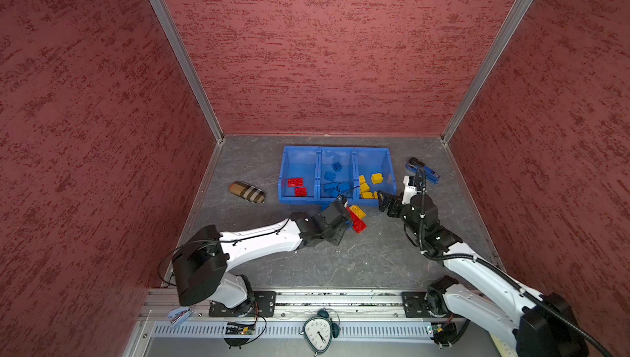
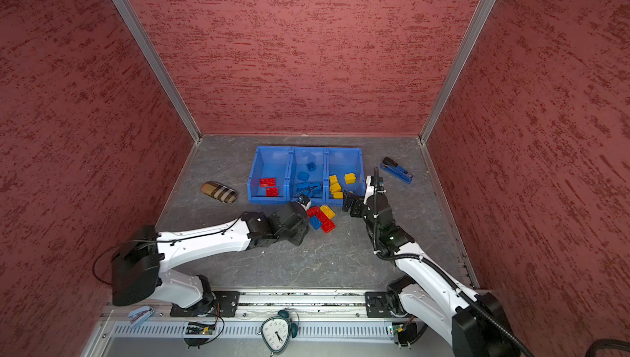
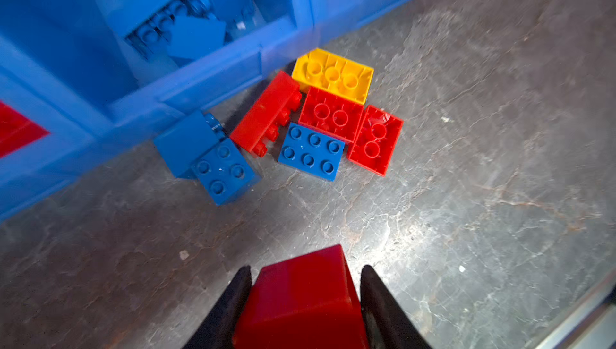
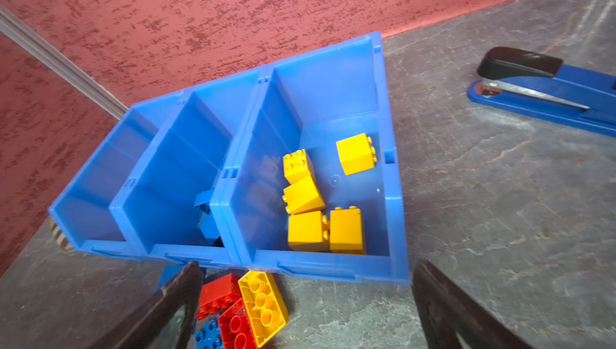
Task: Sort the legos into containers by color
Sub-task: Pick up the lego from the center of the table, then place the lego in the container.
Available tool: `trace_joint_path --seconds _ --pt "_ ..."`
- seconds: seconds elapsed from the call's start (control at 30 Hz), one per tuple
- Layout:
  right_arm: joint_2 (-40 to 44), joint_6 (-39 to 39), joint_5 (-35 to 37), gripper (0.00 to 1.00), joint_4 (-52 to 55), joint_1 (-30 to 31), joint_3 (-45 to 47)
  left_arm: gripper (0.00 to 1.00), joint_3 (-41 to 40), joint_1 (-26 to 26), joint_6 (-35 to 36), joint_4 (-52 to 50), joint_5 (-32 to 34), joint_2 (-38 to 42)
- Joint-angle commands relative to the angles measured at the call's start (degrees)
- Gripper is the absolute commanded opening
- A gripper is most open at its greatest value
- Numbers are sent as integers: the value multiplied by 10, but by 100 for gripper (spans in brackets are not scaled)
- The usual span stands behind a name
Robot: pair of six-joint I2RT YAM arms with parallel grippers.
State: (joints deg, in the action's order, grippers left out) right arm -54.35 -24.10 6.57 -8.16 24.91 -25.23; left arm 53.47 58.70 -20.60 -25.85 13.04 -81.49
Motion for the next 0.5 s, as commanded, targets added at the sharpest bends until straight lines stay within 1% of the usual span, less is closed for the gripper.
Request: trace_joint_path --seconds 0.0,0.1,0.2,0.27,0.47 --pt "11 12 -53 99 -49 -4 -11 0 7 -29 -17 -29 27 29" --pt "9 18 -83 99 -62 -3 -14 0 52 -69 -16 -65 38 32" --pt "6 13 -75 99 -59 -3 -17 0 100 -110 -13 -81 47 21" --pt "6 11 -67 99 -53 -3 -17 0 127 -143 -17 -86 40 6" --pt "11 4 -43 99 -38 -3 -17 0 189 -227 -40 -67 50 -77"
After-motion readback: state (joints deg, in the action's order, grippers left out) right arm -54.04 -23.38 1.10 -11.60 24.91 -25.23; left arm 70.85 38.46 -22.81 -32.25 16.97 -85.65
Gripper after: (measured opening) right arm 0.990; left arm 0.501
